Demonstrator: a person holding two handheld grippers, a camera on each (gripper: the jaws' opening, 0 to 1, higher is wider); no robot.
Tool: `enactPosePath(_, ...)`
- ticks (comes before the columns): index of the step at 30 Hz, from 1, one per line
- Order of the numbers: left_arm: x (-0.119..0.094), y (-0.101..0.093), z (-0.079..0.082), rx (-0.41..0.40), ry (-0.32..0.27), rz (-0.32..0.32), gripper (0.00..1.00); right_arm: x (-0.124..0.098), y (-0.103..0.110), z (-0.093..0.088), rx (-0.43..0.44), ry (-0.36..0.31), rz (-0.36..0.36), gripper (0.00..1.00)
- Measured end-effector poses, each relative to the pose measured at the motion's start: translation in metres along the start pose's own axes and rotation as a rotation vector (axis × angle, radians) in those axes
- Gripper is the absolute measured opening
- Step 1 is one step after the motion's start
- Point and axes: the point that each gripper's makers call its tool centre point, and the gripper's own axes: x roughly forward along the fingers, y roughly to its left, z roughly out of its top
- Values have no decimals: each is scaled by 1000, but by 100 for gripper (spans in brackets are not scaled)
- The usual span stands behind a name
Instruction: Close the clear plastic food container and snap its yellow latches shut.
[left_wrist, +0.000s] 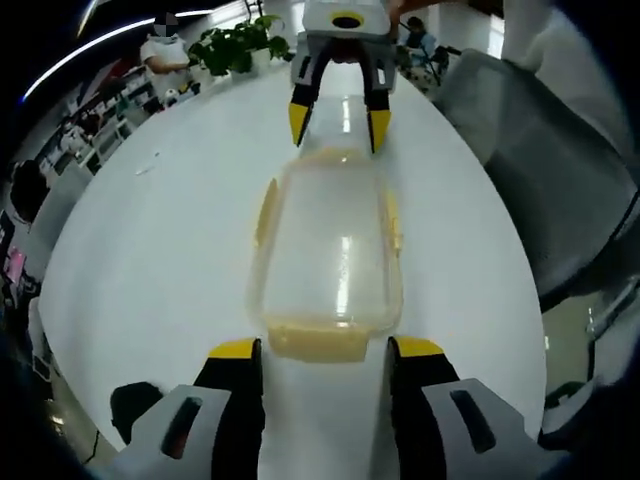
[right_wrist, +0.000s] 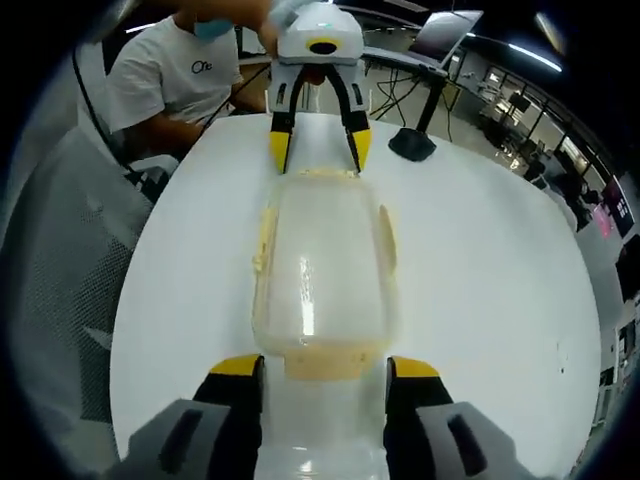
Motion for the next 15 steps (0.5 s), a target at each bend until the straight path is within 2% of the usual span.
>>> enactPosePath(6, 1, 2, -2, -9, -2, 1, 43, 5, -1, -2, 4, 13, 22, 45)
enactPosePath(11, 5, -1, 0, -3, -4, -28, 37, 10, 0, -5, -7, 36, 37, 41)
enactPosePath(15, 7, -2, 0, 3, -8, -33, 37, 12, 2, -4, 3, 35, 68, 38)
